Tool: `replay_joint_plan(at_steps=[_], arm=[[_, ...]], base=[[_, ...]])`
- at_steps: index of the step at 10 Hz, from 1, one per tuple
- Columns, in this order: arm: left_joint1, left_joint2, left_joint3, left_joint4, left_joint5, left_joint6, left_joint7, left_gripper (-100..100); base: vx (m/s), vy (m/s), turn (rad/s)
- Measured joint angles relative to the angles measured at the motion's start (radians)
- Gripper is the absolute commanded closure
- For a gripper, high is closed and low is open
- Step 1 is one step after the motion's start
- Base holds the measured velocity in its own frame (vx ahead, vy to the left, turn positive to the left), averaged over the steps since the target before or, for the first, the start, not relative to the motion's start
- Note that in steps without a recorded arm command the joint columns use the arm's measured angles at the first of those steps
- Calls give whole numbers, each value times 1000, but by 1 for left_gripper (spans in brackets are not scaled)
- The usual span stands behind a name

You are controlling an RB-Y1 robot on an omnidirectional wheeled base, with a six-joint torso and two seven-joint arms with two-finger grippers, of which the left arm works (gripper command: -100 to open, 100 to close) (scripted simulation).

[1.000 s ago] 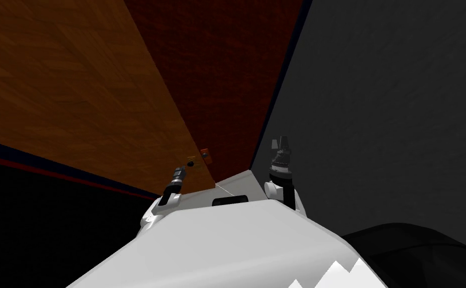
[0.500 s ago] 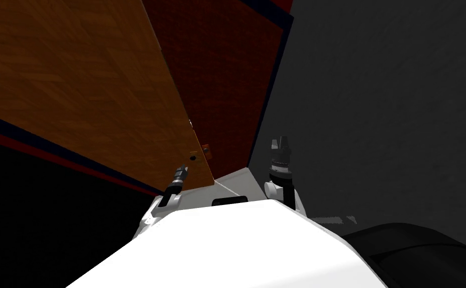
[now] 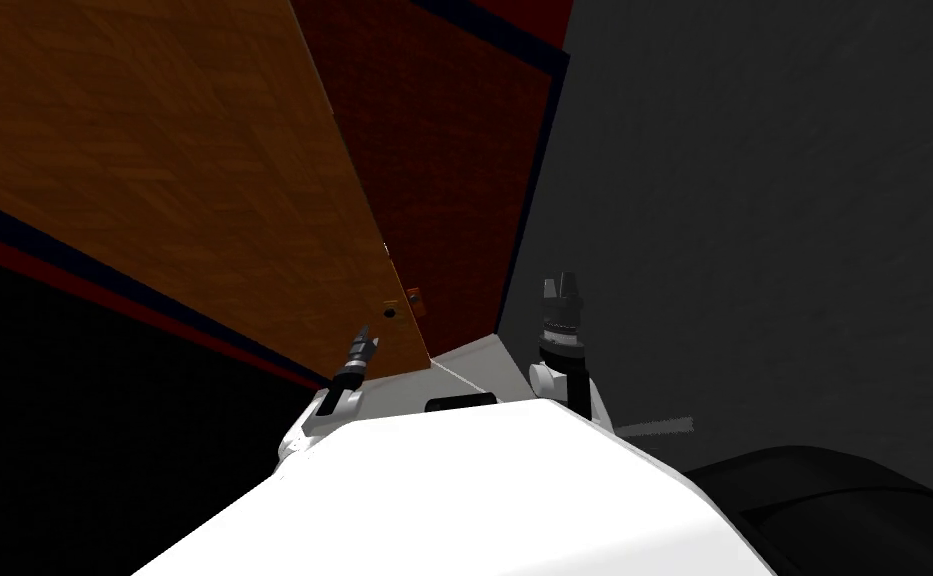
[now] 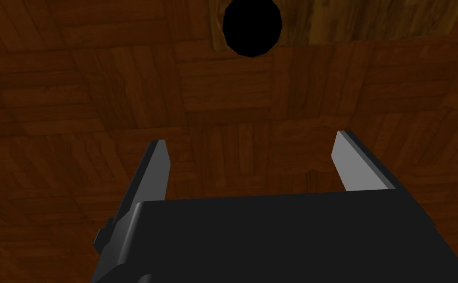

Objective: Pull the door open

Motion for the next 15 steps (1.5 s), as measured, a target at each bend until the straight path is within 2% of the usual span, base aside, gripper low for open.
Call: replay_joint_plan(at_steps=[2,4,6,7,13,15], arm=[[-10,-2,11,17,1,2,-6,-100],[-24,-8,16,27,1,4,-13,-100],[-34,-17,9,14,-1,7,-17,-100],[-35,-18,8,12,-2,8,-17,100],[-34,-20,5,15,-3,8,-17,100],[-26,-4,-4,12,-2,-6,-6,100]], base=[[167,67,-19],[195,-33,-79],[141,-75,-69],[-11,4,21],[-39,14,-11],[-216,81,-71]])
